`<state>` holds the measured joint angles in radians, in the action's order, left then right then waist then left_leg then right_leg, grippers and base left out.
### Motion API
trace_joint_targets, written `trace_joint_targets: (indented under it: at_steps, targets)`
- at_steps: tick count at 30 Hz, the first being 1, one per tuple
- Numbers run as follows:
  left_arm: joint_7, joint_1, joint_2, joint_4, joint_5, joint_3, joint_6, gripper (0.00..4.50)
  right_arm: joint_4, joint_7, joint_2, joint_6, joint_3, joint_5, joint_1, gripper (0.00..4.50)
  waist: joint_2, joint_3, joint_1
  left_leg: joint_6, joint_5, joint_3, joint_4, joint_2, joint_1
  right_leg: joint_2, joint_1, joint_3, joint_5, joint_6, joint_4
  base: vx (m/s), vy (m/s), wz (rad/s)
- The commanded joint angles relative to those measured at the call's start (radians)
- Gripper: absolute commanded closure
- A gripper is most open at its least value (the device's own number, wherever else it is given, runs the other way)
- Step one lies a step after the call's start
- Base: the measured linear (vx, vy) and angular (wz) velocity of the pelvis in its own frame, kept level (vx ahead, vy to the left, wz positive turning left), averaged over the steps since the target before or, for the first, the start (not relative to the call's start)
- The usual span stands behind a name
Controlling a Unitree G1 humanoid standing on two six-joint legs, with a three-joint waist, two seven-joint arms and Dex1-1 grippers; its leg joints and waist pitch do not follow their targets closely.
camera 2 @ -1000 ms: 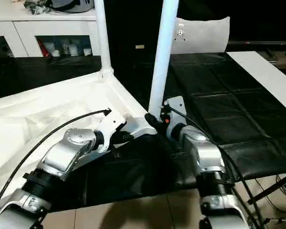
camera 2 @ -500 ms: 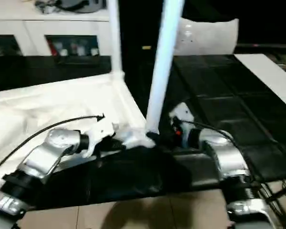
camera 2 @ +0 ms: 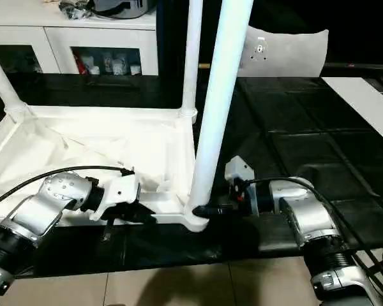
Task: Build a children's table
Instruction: Rotate leg to tighten
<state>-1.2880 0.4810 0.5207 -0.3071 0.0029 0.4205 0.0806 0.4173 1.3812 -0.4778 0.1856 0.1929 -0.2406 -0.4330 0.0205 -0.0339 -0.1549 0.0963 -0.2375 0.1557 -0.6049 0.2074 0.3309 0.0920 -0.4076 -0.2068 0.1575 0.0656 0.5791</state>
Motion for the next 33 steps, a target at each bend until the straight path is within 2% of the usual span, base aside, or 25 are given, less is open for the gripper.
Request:
trace_joint_targets:
  at_steps: [1,7,12,14,16,18,19,20,21,22,23,25,26,28,30,31,32,33]
  targets:
    - [-0.043,-0.002,-0.005,0.017,0.01,0.042,-0.029,4.5,0.004,0.041,-0.007,0.014,0.008,-0.018,-0.01,2.26,0.005,0.065,0.002,-0.075,-0.015,-0.001,0.064,0.04,0.013,0.081,0.077,0.085,0.283,0.033,-0.061,0.0,0.0,0.0]
    - [-0.043,-0.013,-0.013,0.017,-0.002,0.037,-0.014,4.5,-0.008,0.059,-0.011,0.033,0.013,-0.023,0.006,2.52,0.002,0.065,-0.003,-0.066,-0.018,-0.001,0.063,0.039,0.013,0.079,0.076,0.084,0.298,0.016,-0.065,0.0,0.0,0.0]
    - [-0.002,-0.015,-0.039,0.025,-0.015,0.017,0.054,4.5,-0.056,0.008,0.009,0.088,-0.017,-0.058,0.026,2.53,0.006,0.064,-0.004,-0.063,-0.018,0.0,0.064,0.038,0.013,0.079,0.077,0.084,0.302,0.012,-0.067,0.0,0.0,0.0]
    - [0.061,-0.011,-0.07,0.024,-0.017,-0.007,0.113,4.5,-0.08,-0.074,0.039,0.128,-0.031,-0.051,0.031,2.54,0.004,0.061,-0.003,-0.054,-0.03,0.002,0.066,0.038,0.009,0.078,0.074,0.083,0.335,-0.001,-0.073,0.0,0.0,0.0]
    - [0.088,-0.01,-0.082,0.025,-0.017,-0.017,0.139,4.5,-0.088,-0.112,0.052,0.146,-0.036,-0.045,0.033,2.54,0.006,0.058,0.001,-0.043,-0.062,0.001,0.067,0.032,0.007,0.078,0.076,0.076,0.389,-0.021,-0.085,0.0,0.0,0.0]
    - [0.218,0.005,-0.149,0.009,-0.009,-0.058,0.229,4.5,-0.053,-0.374,0.143,0.194,-0.073,0.026,0.01,2.54,0.007,0.051,0.011,-0.025,-0.091,0.002,0.068,0.027,0.004,0.076,0.072,0.07,0.448,-0.046,-0.098,0.0,0.0,0.0]
    - [0.275,0.015,-0.181,-0.004,-0.005,-0.077,0.265,4.5,-0.036,-0.463,0.176,0.208,-0.089,0.046,-0.001,2.54,0.006,0.05,0.023,-0.006,-0.103,0.001,0.066,0.023,0.002,0.075,0.072,0.06,0.491,-0.07,-0.107,0.0,0.0,0.0]
    - [0.296,0.018,-0.193,-0.009,-0.003,-0.084,0.278,4.5,-0.029,-0.495,0.188,0.212,-0.094,0.052,-0.005,2.54,0.006,0.053,0.035,0.002,-0.123,-0.001,0.062,0.018,0.003,0.076,0.077,0.049,0.525,-0.099,-0.117,0.0,0.0,0.0]
    - [0.328,0.023,-0.212,-0.015,-0.001,-0.093,0.298,4.5,-0.019,-0.542,0.206,0.218,-0.103,0.058,-0.01,2.54,0.006,0.056,0.045,-0.006,-0.133,-0.003,0.06,0.015,0.007,0.074,0.082,0.044,0.522,-0.123,-0.121,0.0,0.0,0.0]
    - [0.402,0.034,-0.253,-0.029,0.003,-0.116,0.339,4.5,0.003,-0.64,0.245,0.237,-0.13,0.064,-0.027,2.54,0.002,0.057,0.048,-0.014,-0.135,-0.002,0.062,0.016,0.004,0.075,0.078,0.047,0.516,-0.122,-0.123,0.0,0.0,0.0]
    - [0.451,0.041,-0.28,-0.037,0.005,-0.132,0.367,4.5,0.017,-0.706,0.271,0.25,-0.148,0.067,-0.038,2.54,0.001,0.056,0.057,-0.017,-0.136,-0.004,0.064,0.023,-0.002,0.075,0.073,0.046,0.498,-0.102,-0.125,0.0,0.0,0.0]
    - [0.551,0.05,-0.339,-0.04,0.011,-0.162,0.41,4.5,0.051,-0.839,0.33,0.246,-0.183,0.072,-0.064,2.54,0.003,0.058,0.07,-0.018,-0.127,-0.007,0.064,0.02,0.006,0.077,0.08,0.045,0.481,-0.089,-0.121,0.0,0.0,0.0]
    - [0.571,0.05,-0.354,-0.036,0.012,-0.167,0.418,4.5,0.057,-0.859,0.34,0.211,-0.177,0.084,-0.067,2.54,0.002,0.06,0.07,-0.021,-0.121,-0.006,0.064,0.02,0.005,0.078,0.081,0.048,0.472,-0.089,-0.12,0.0,0.0,0.0]
    - [0.589,0.049,-0.372,-0.03,0.018,-0.172,0.42,4.5,0.047,-0.855,0.359,0.187,-0.176,0.092,-0.063,2.0,0.003,0.061,0.069,-0.037,-0.097,-0.005,0.067,0.022,0.004,0.079,0.078,0.058,0.437,-0.077,-0.114,0.0,0.0,0.0]
    - [0.587,0.048,-0.376,-0.025,0.023,-0.17,0.415,4.5,0.039,-0.843,0.368,0.186,-0.176,0.09,-0.06,1.8,0.004,0.065,0.066,-0.05,-0.052,-0.008,0.069,0.026,0.01,0.082,0.083,0.068,0.371,-0.047,-0.095,0.0,0.0,0.0]
    - [0.584,0.047,-0.375,-0.022,0.024,-0.168,0.412,4.5,0.031,-0.837,0.369,0.19,-0.175,0.088,-0.057,1.8,0.003,0.071,0.062,-0.066,0.017,-0.011,0.068,0.034,0.012,0.083,0.083,0.078,0.262,-0.006,-0.072,0.0,0.0,0.0]
    - [0.575,0.044,-0.369,-0.018,0.027,-0.163,0.406,4.5,0.016,-0.822,0.368,0.198,-0.171,0.084,-0.051,1.51,0.003,0.07,0.062,-0.072,0.038,-0.011,0.067,0.035,0.013,0.083,0.083,0.08,0.23,0.008,-0.066,0.0,0.0,0.0]
    - [0.565,0.041,-0.362,-0.013,0.029,-0.157,0.397,4.5,0.005,-0.812,0.366,0.203,-0.167,0.08,-0.046,1.43,0.002,0.073,0.059,-0.077,0.061,-0.011,0.064,0.035,0.014,0.084,0.084,0.082,0.195,0.023,-0.058,0.0,0.0,0.0]
